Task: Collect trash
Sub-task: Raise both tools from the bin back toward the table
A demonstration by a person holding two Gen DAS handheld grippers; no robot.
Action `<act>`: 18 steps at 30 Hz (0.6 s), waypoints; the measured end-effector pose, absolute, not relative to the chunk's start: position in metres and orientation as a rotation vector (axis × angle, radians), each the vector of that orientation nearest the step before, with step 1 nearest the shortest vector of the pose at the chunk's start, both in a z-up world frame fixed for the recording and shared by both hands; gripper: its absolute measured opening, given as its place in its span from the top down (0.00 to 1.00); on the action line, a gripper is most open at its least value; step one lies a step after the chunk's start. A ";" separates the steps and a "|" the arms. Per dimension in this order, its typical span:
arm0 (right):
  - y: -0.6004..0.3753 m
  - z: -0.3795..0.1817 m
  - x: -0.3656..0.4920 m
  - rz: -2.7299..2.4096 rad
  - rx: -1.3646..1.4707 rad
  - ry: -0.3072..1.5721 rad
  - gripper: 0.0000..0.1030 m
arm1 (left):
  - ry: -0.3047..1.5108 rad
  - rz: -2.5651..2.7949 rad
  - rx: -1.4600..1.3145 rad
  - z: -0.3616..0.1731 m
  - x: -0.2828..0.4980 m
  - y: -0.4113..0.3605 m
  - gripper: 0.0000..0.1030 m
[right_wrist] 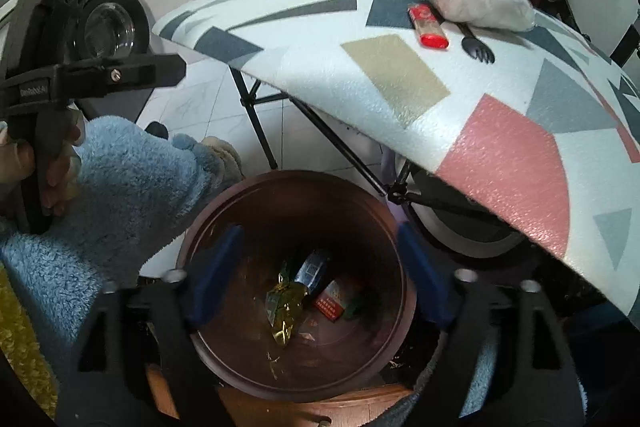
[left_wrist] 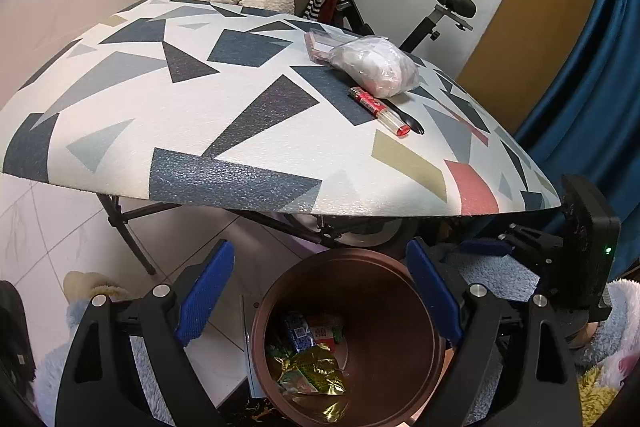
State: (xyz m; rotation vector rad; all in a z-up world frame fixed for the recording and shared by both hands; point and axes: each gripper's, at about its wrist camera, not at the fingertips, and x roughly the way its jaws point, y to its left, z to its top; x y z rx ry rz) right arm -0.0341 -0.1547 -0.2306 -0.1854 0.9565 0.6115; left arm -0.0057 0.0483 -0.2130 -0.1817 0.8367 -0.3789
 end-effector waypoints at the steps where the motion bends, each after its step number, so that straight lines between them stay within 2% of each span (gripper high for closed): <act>1: -0.156 -0.228 -0.035 0.612 -0.180 0.944 0.09 | 0.837 -0.377 -0.183 -0.213 -0.005 0.049 0.17; 3: -0.160 -0.224 -0.035 0.612 -0.163 0.923 0.06 | 0.837 -0.374 -0.184 -0.214 -0.005 0.050 0.16; 18: -0.184 -0.208 -0.028 0.541 -0.057 0.861 0.06 | 0.840 -0.369 -0.182 -0.215 -0.005 0.050 0.15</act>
